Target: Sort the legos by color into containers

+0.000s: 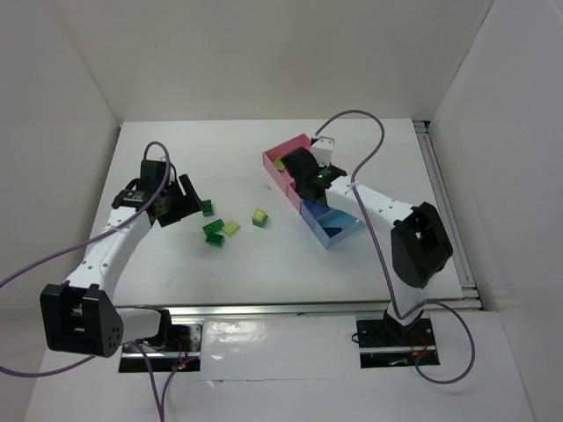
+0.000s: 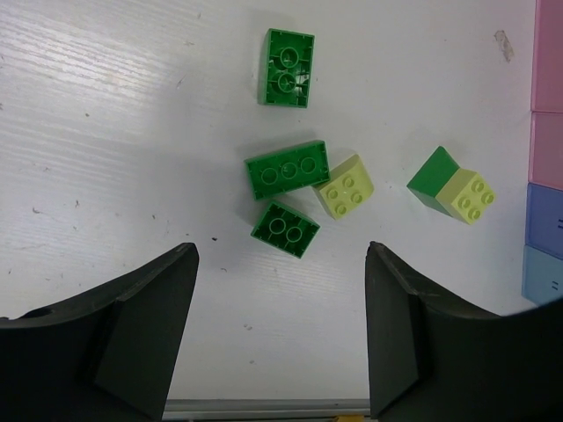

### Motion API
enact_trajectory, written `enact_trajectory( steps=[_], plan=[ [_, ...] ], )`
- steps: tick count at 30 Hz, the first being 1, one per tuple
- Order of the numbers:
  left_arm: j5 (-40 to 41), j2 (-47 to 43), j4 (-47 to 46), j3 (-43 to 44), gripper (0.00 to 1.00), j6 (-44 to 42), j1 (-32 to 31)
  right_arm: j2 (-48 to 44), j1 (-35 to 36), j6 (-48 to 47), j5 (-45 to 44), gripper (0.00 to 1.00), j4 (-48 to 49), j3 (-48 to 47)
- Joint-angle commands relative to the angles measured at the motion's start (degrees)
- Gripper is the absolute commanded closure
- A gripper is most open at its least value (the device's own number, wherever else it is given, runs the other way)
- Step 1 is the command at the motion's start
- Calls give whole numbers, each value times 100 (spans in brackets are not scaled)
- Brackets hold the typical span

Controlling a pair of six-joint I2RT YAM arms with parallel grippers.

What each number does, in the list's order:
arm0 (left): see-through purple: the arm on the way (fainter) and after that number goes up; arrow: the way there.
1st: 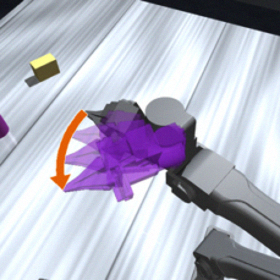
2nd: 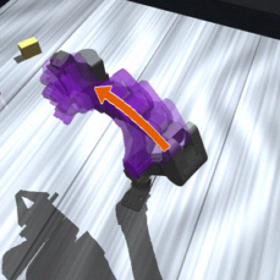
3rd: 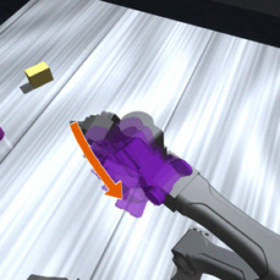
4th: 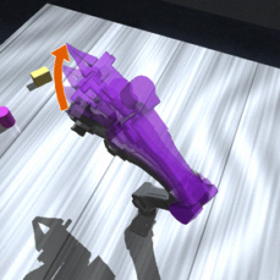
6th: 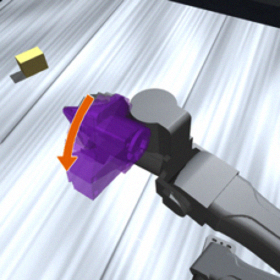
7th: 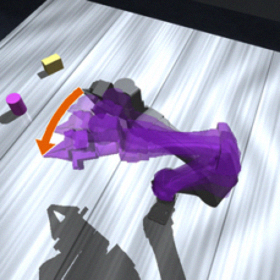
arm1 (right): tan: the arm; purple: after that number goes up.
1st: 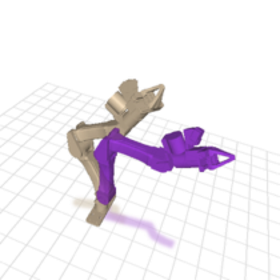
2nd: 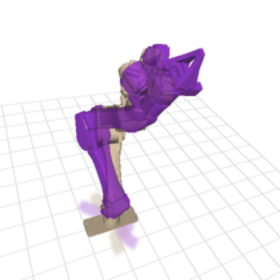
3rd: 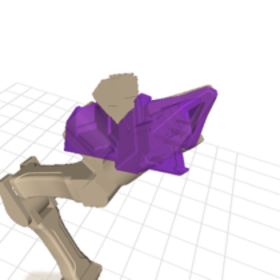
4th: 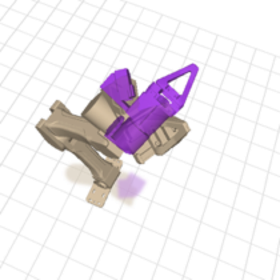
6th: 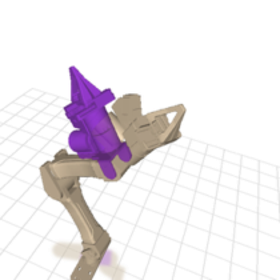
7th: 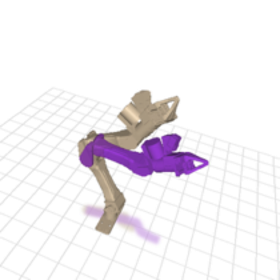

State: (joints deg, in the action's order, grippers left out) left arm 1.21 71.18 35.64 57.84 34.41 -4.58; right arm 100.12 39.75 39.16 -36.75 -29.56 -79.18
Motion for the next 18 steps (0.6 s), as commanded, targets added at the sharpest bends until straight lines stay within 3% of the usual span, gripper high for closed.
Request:
enact_trajectory(
  steps=[1, 9, 15, 18],
  plan=[
    [-95, -7, -92, 51, 21, -145, 36, 288, -282, -189, -43, 76, 258, -230],
    [-42, -7, -39, 51, 21, -321, 36, 745, -766, -496, 467, 65, 846, -563],
    [-183, 1, -92, -1, 20, -269, -78, 746, -819, -778, 810, 27, 1374, -414],
    [-183, 63, -92, -1, 19, -216, -183, 563, -819, -778, 810, 26, 1321, -266]
  ],
)
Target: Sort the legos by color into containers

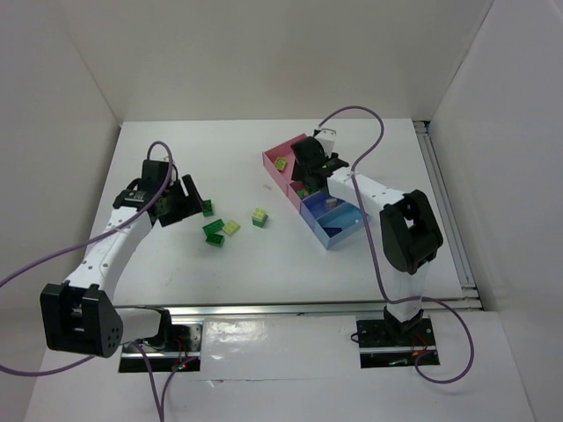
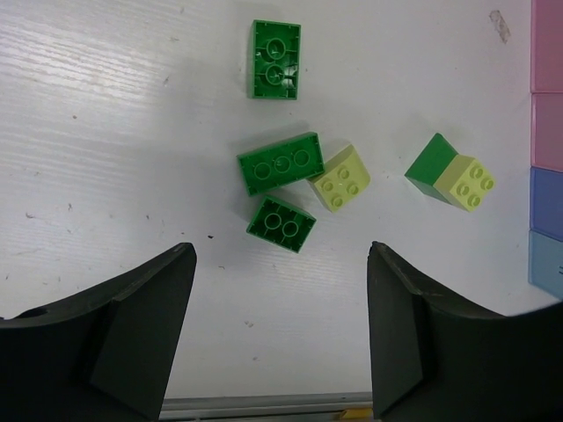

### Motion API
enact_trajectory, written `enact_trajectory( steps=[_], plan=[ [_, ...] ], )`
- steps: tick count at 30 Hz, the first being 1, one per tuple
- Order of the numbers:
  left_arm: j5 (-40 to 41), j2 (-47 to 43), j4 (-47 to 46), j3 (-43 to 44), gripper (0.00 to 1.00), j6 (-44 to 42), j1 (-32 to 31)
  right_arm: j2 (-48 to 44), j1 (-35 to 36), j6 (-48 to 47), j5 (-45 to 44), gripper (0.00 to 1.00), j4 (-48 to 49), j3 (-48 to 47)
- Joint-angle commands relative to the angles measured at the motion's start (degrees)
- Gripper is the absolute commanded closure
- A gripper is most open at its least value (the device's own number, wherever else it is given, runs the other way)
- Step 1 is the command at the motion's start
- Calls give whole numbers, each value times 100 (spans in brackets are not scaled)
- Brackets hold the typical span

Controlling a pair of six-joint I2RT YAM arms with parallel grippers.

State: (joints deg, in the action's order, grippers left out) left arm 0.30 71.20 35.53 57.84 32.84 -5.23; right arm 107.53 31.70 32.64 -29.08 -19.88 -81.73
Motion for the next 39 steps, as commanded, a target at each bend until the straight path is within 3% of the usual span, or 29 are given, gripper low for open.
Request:
enact_trajectory(
  steps=[1, 4, 10, 20, 24, 26, 30, 32, 39],
  plan=[
    [-91, 200, -81, -1, 19, -58, -118, -258, 55, -127, 43, 27, 353, 43],
    [40, 359, -81, -1, 19, 2, -232, -644, 378, -459, 374, 33, 676, 411],
    [321, 1184, -134, 296, 19, 187, -232, -734, 1118, -610, 693, 30, 459, 492],
    [1086, 3083, -72, 1545, 22, 812, -390, -1400, 1435, -469, -53, 27, 204, 623],
    [1596, 3829, 103, 1958, 29, 812, -443, -1769, 1382, -469, -299, 26, 20, 860],
    [1596, 3902, 103, 2037, 37, 812, -443, -1927, 1313, -390, -361, 26, -42, 931],
    [1596, 3972, 156, 2038, 65, 812, -558, -2104, 1137, -276, -414, 26, -165, 1133],
    [1465, 3744, 156, 2107, 73, 751, -663, -2314, 1049, -276, -467, 26, -165, 1195],
    [623, 2918, 34, 2705, 75, 232, -1426, -2772, 610, -276, -748, 26, -270, 1502]
  ],
)
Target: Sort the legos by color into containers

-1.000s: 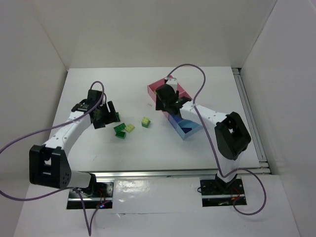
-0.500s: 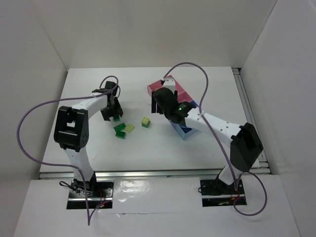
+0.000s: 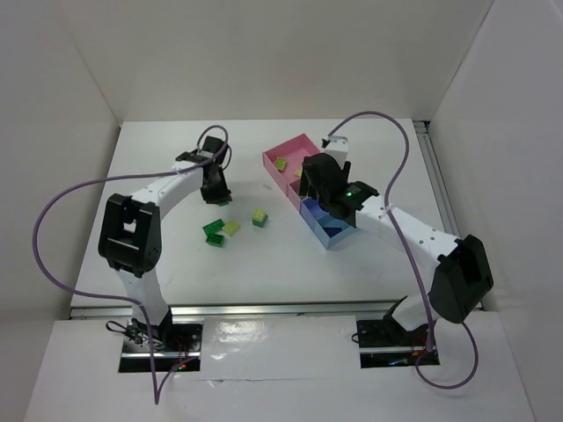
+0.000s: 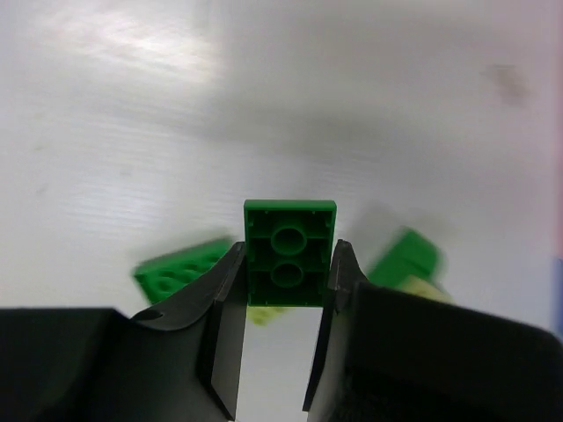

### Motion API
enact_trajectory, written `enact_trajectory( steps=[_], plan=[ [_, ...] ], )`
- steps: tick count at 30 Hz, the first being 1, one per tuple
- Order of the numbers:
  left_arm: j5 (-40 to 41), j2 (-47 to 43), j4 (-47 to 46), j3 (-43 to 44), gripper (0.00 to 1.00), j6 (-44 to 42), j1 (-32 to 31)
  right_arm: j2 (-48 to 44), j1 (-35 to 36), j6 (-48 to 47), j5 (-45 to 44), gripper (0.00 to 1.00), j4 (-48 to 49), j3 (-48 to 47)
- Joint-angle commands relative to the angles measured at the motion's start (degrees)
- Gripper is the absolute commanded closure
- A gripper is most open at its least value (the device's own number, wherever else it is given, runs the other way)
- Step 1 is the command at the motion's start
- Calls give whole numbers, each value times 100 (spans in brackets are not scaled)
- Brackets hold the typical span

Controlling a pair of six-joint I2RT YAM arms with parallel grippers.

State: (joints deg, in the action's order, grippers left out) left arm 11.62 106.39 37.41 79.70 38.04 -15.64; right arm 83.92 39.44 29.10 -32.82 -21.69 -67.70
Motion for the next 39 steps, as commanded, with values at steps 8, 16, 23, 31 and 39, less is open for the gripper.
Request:
enact_trajectory(
  steps=[8, 16, 23, 31, 39],
  plan=[
    [-960, 274, -287, 1951, 72, -289, -1537, -1043, -902, 447, -374, 26, -414, 459],
    [-1267, 1751, -480, 3646, 68, -95, -2022, -1974, -1343, 517, -823, 26, -836, 688],
    [-1442, 2272, -410, 4158, 28, -42, -2022, -2257, -1878, 167, -709, 20, -837, 820],
    [-1436, 887, -322, 2905, 34, -700, -2022, -1914, -2019, 87, 195, 19, -556, 820],
    [403, -2320, 337, -1012, 37, 475, -1513, -1599, -1896, 140, 645, 17, -221, 1005]
  ],
)
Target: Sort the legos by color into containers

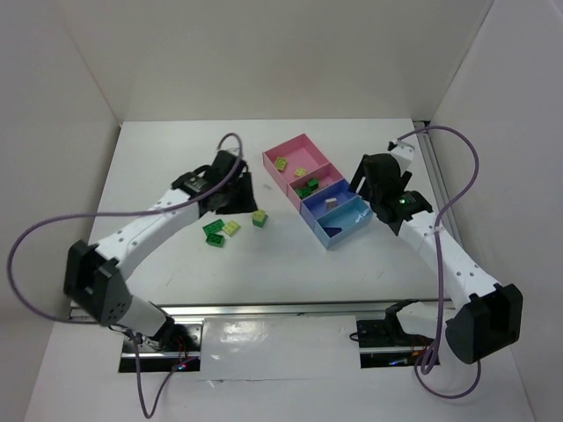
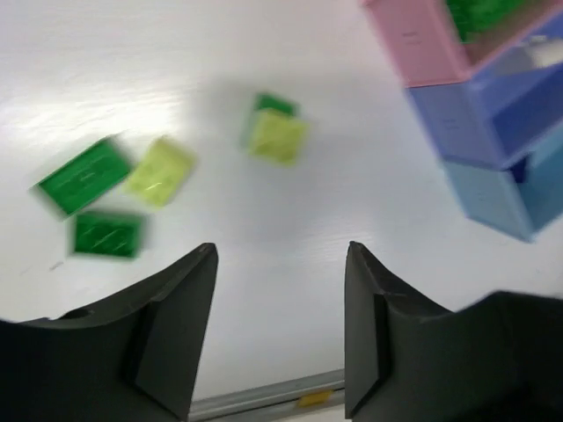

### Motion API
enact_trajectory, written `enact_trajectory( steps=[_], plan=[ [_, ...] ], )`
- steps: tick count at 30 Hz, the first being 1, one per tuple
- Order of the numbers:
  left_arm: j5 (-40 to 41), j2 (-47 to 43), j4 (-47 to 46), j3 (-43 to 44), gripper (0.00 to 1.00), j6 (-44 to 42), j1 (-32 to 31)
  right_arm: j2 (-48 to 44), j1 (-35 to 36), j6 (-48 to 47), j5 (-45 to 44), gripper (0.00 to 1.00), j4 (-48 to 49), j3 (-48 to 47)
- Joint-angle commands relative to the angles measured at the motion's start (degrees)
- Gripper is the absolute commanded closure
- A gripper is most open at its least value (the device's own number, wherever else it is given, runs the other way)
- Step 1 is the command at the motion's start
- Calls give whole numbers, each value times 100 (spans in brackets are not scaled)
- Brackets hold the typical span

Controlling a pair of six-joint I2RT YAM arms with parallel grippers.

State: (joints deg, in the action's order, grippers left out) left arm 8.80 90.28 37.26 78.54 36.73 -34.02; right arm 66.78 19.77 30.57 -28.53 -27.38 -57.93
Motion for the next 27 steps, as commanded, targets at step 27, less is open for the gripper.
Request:
enact_trajectory(
  steps=[27],
  plan=[
    [316, -239, -447, -2308, 31, 2057, 1784, 581, 914, 107, -126, 16, 294, -201]
  ],
)
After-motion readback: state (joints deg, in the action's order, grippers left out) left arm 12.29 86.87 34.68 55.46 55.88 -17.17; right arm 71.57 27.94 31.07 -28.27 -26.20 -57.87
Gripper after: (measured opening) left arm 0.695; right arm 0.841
